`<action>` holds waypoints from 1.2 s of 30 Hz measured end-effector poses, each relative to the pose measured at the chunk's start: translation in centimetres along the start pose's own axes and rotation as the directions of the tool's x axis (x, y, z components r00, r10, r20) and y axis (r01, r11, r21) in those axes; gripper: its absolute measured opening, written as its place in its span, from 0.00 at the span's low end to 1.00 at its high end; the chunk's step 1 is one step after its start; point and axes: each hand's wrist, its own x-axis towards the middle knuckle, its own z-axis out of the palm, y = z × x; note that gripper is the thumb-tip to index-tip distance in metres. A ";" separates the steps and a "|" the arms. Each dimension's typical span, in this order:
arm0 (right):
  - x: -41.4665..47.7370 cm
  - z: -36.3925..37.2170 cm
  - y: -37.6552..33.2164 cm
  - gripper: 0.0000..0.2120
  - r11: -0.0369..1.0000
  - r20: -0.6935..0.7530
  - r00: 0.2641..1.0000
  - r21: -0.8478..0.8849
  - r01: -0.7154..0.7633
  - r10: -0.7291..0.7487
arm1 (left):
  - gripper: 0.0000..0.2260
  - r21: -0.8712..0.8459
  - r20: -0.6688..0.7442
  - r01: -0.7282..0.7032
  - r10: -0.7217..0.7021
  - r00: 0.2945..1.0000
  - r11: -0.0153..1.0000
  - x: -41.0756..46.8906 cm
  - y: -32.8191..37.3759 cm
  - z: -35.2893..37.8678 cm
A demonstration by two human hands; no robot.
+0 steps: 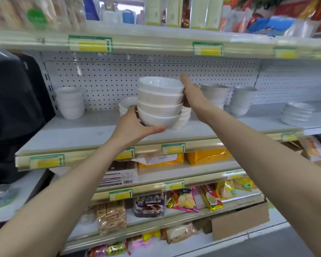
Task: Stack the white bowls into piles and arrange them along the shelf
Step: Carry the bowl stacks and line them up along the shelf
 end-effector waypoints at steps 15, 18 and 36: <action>-3.9 -19.6 11.7 0.30 0.983 -0.242 0.956 -0.043 -0.179 0.163 | 0.42 -0.136 0.237 -0.077 0.108 0.966 0.988 2.1 8.5 22.1; -4.3 -23.8 14.7 0.27 0.976 -0.307 0.932 -0.044 -0.215 0.192 | 0.39 -0.178 0.303 -0.071 0.123 0.945 0.982 2.5 10.5 26.9; 0.7 -43.6 23.8 0.16 0.949 -0.606 0.768 -0.065 -0.308 0.207 | 0.35 -0.348 0.505 -0.104 0.280 0.817 0.932 12.9 20.0 49.0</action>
